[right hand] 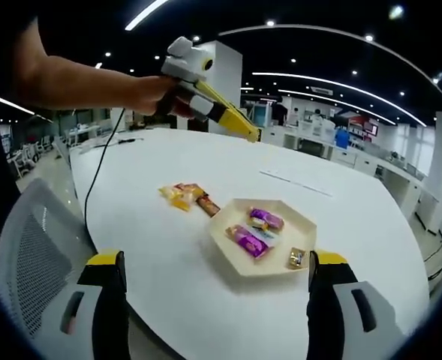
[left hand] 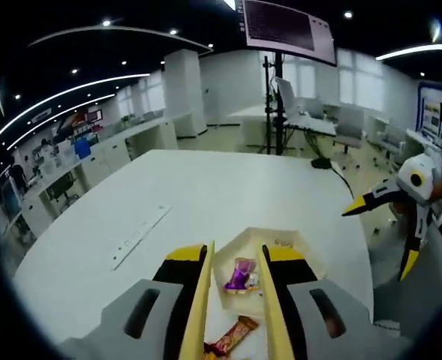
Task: Place the target food into the container with the food tongs after gripping and lifting it, then release it inside without dropping or visibly crushing the food.
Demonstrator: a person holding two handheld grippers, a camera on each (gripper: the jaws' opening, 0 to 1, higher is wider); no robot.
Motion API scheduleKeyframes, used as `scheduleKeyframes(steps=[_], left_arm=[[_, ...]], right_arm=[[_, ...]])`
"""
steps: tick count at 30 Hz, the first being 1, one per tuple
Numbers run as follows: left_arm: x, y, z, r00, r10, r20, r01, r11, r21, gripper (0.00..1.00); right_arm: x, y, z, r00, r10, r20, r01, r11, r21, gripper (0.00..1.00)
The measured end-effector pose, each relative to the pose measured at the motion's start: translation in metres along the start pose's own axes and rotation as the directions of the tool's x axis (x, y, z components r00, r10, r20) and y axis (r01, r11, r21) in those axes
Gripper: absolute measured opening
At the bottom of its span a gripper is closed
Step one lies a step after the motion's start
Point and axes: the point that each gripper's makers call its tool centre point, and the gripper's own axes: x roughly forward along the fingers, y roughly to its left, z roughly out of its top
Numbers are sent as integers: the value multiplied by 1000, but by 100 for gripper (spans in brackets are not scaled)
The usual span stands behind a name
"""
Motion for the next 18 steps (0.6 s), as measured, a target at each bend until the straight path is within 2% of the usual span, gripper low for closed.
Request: scheduleKeyframes(steps=[6,18], left_arm=[[-10,9,-10,1000,17,-9,-17,1000,-12,26],[-40,35,-42,998,55,-33,-56,998,-12,26]], right_arm=[[0,0,0,1000,0,-4,0,1000,0,100],[1,0,-3,1000,1,-18,-1,1000,-1,100]])
